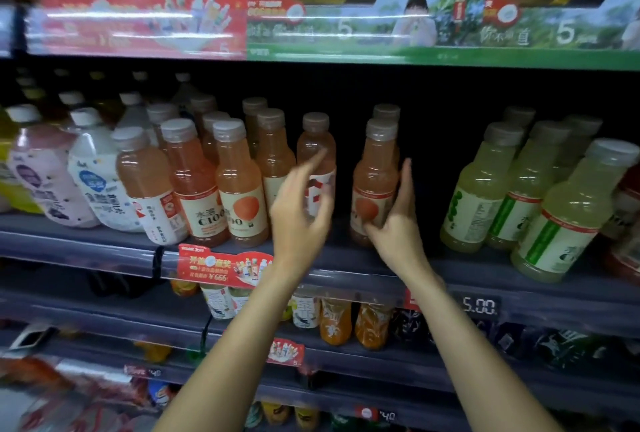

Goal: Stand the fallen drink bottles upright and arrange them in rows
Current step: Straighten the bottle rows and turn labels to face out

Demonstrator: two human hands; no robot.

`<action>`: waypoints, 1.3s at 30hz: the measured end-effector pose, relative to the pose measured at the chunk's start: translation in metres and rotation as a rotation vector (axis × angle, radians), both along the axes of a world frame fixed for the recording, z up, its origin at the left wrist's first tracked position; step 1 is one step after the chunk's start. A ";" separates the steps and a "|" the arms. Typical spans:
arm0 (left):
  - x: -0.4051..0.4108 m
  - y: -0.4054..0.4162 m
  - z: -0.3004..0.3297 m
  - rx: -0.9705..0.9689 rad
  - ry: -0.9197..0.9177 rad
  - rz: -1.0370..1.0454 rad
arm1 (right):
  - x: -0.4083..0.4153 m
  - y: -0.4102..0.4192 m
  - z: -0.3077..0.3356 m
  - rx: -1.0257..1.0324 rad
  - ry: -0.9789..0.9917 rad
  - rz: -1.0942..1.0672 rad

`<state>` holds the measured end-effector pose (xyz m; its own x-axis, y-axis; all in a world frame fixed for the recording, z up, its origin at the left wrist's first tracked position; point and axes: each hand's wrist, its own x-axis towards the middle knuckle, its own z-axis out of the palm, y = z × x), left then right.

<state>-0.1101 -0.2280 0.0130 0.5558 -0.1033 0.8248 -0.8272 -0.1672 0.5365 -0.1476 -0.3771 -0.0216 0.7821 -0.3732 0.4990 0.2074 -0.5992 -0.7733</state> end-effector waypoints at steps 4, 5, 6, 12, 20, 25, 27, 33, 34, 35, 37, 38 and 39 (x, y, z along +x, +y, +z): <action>0.006 0.071 -0.017 -0.043 -0.226 0.255 | -0.023 0.029 -0.003 -0.377 -0.223 -0.068; 0.009 0.087 -0.021 -0.029 -0.210 0.321 | -0.026 0.037 -0.007 -0.449 -0.259 -0.050; 0.013 0.101 -0.024 -0.022 -0.171 0.383 | -0.025 0.045 -0.010 -0.489 -0.280 -0.022; 0.030 0.145 -0.026 0.077 0.145 0.575 | 0.011 0.113 0.008 -0.347 -0.178 0.151; 0.075 0.144 -0.008 0.503 0.044 0.881 | 0.074 0.171 0.021 -0.284 0.084 -0.141; 0.085 0.145 -0.016 0.476 -0.019 0.838 | 0.070 0.169 0.012 -0.183 -0.054 -0.136; 0.085 0.146 -0.016 0.422 -0.033 0.797 | 0.065 0.167 0.007 -0.113 -0.099 -0.116; 0.071 0.142 -0.017 0.363 -0.067 0.469 | 0.043 0.140 0.001 -0.143 -0.080 -0.208; 0.067 0.140 -0.018 0.357 -0.037 0.402 | 0.040 0.132 0.002 -0.153 -0.057 -0.234; 0.064 0.137 -0.019 0.349 -0.002 0.348 | 0.037 0.125 0.002 -0.173 -0.035 -0.257; 0.060 0.131 -0.022 0.337 0.041 0.289 | 0.031 0.112 0.005 -0.228 -0.014 -0.303; 0.059 0.129 -0.023 0.330 0.040 0.281 | 0.029 0.108 0.007 -0.268 -0.019 -0.328; 0.057 0.127 -0.022 0.320 0.038 0.273 | 0.028 0.105 0.008 -0.323 -0.031 -0.366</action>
<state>-0.0532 -0.1007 -0.0092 0.6273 -0.1955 0.7538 -0.7103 -0.5405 0.4510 -0.1198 -0.2718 -0.0140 0.6115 -0.4434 0.6553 -0.0418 -0.8452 -0.5329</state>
